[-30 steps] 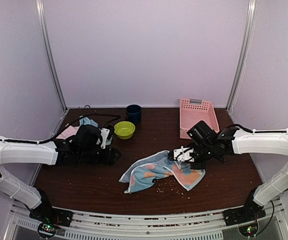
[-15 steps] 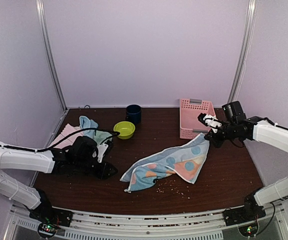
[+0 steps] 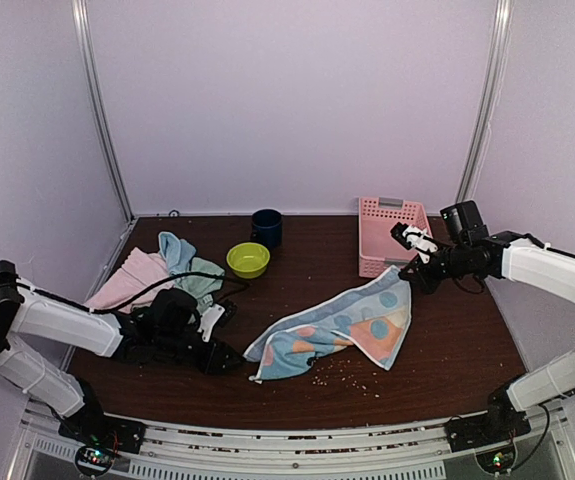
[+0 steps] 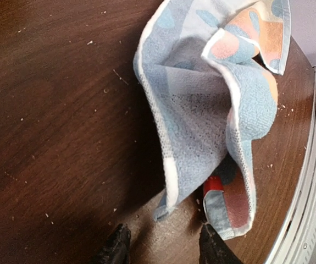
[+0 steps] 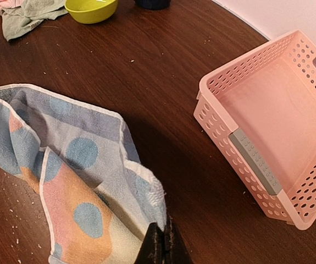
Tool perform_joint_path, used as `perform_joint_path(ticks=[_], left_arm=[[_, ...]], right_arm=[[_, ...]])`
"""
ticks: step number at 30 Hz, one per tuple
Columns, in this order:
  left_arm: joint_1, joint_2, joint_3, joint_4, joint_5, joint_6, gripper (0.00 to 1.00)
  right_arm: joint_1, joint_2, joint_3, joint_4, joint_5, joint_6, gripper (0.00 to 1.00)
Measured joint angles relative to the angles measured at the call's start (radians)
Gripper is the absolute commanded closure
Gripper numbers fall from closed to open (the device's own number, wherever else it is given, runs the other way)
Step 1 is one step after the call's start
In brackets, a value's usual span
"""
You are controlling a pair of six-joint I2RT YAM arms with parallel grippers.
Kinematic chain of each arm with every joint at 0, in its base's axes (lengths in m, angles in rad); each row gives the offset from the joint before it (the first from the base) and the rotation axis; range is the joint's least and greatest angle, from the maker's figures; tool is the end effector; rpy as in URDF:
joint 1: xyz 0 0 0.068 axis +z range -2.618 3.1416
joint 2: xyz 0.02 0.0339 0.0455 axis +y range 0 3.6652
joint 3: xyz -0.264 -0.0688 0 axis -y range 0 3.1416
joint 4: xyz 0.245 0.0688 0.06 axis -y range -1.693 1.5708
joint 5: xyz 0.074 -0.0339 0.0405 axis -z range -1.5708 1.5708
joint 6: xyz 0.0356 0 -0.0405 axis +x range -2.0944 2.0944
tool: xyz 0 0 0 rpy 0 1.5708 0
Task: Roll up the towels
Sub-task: Pick up the towel from the center of the board, then flatten out the towel at the center of the board.
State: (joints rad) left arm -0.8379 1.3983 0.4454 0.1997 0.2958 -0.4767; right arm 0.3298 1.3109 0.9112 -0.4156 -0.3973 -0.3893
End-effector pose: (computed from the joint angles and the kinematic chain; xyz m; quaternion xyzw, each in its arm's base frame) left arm 0.1558 -0.1886 0.1347 0.2206 0.8823 -0.3473 0.2286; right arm 0.2552 0.1019 0.2508 -0.3887 0.8273 0.1726 0.3669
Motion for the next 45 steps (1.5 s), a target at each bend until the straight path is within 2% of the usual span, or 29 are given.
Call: perform_joint_path(ticks=[3, 7, 11, 14, 19, 26, 32, 37, 42, 45], left_arm=[[-0.001, 0.047, 0.008, 0.035, 0.0, 0.027, 0.59], [-0.001, 0.119, 0.06, 0.048, 0.011, 0.074, 0.67], [-0.001, 0.169, 0.103, 0.088, 0.041, 0.108, 0.84], [-0.001, 0.178, 0.11, 0.109, 0.064, 0.126, 1.0], [-0.001, 0.131, 0.13, 0.063, 0.038, 0.151, 1.0], [-0.002, -0.103, 0.274, -0.215, -0.197, 0.169, 1.0], [0.005, -0.283, 0.533, -0.495, -0.425, 0.192, 1.0], [0.007, -0.293, 0.867, -0.709, -0.57, 0.244, 1.0], [0.007, -0.29, 1.09, -0.837, -0.671, 0.293, 1.0], [0.007, -0.298, 1.099, -0.88, -0.681, 0.299, 1.0]], right_arm=[[0.0, 0.0, 0.0, 0.0, -0.008, 0.005, 1.0], [0.0, 0.001, 0.0, 0.001, -0.023, 0.022, 1.0], [-0.002, 0.004, 0.0, 0.0, -0.031, 0.031, 1.0], [-0.008, 0.004, 0.0, 0.0, -0.034, 0.037, 1.0], [-0.032, 0.01, 0.013, -0.005, -0.051, 0.057, 1.0], [-0.094, 0.056, 0.175, -0.068, -0.105, 0.089, 1.0], [-0.156, 0.058, 0.408, -0.119, -0.173, 0.148, 1.0], [-0.178, 0.056, 0.609, -0.106, -0.215, 0.21, 1.0], [-0.179, 0.017, 0.668, -0.08, -0.241, 0.246, 1.0], [-0.177, -0.025, 0.644, -0.072, -0.261, 0.261, 1.0]])
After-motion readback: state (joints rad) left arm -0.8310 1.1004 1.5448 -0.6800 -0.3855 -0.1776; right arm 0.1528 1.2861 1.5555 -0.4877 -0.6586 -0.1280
